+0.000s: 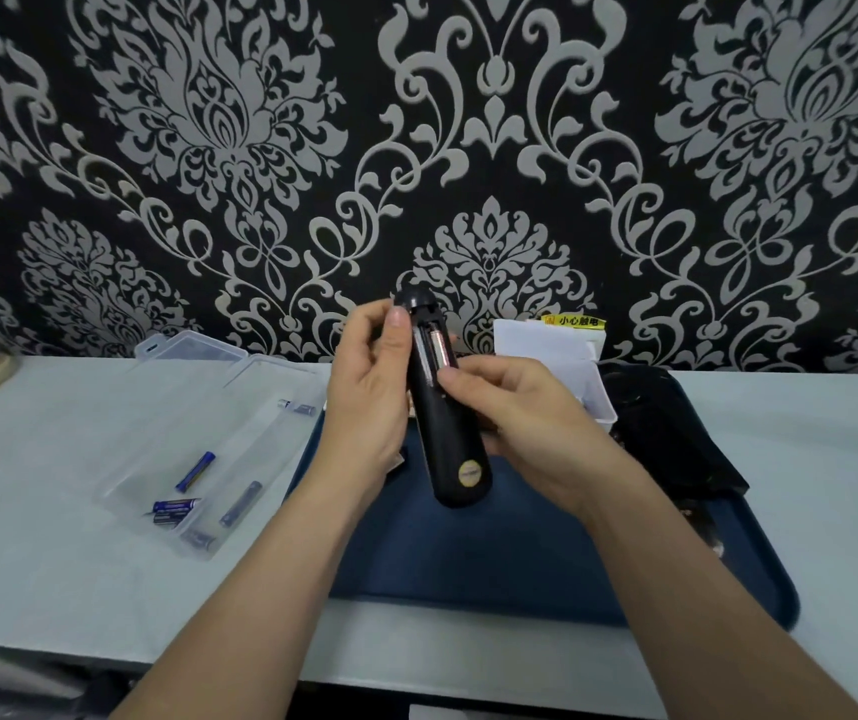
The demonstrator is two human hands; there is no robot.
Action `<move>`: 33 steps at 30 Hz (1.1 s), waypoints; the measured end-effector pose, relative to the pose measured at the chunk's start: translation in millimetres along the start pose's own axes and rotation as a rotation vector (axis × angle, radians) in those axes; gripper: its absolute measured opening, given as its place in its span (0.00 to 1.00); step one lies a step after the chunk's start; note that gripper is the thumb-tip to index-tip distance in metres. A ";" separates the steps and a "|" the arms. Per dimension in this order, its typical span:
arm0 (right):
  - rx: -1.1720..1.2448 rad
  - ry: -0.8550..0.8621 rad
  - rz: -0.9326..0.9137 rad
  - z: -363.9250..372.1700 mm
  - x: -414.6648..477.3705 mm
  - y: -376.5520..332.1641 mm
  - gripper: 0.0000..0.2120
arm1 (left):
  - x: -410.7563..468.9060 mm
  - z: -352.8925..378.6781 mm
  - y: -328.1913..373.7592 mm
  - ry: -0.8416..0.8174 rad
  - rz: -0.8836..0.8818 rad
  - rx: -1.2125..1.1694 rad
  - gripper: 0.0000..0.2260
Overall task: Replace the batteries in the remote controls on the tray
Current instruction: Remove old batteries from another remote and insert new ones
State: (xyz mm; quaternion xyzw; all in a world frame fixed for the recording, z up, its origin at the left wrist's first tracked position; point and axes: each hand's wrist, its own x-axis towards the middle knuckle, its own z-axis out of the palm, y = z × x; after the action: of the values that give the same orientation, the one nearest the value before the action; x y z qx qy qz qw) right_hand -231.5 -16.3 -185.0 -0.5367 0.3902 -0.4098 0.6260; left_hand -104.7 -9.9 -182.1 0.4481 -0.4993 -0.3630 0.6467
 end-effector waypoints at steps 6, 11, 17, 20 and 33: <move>-0.013 0.097 -0.072 3.4 1.2 -0.5 0.07 | 0.3 -2.8 12.0 -0.127 -0.152 -0.016 0.09; 0.069 -0.057 -0.030 1.9 -1.2 -4.5 0.13 | 3.8 -19.9 20.9 -0.391 -0.252 -0.184 0.20; -0.002 0.052 0.054 4.1 1.1 -6.5 0.11 | -1.9 -5.7 15.5 -0.210 -0.013 -0.021 0.15; -0.031 0.086 0.042 2.8 -3.1 -12.4 0.12 | -3.5 -4.2 18.2 -0.199 0.114 0.021 0.10; 0.264 -0.166 0.084 -7.1 -9.7 -12.7 0.17 | -9.0 3.6 11.5 -0.187 0.444 0.370 0.08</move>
State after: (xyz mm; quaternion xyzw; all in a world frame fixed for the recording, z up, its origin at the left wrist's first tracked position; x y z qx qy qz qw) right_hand -242.8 -10.8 -172.8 -0.4651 0.3020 -0.3851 0.7377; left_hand -110.1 1.4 -173.8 0.4029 -0.7000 -0.1554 0.5688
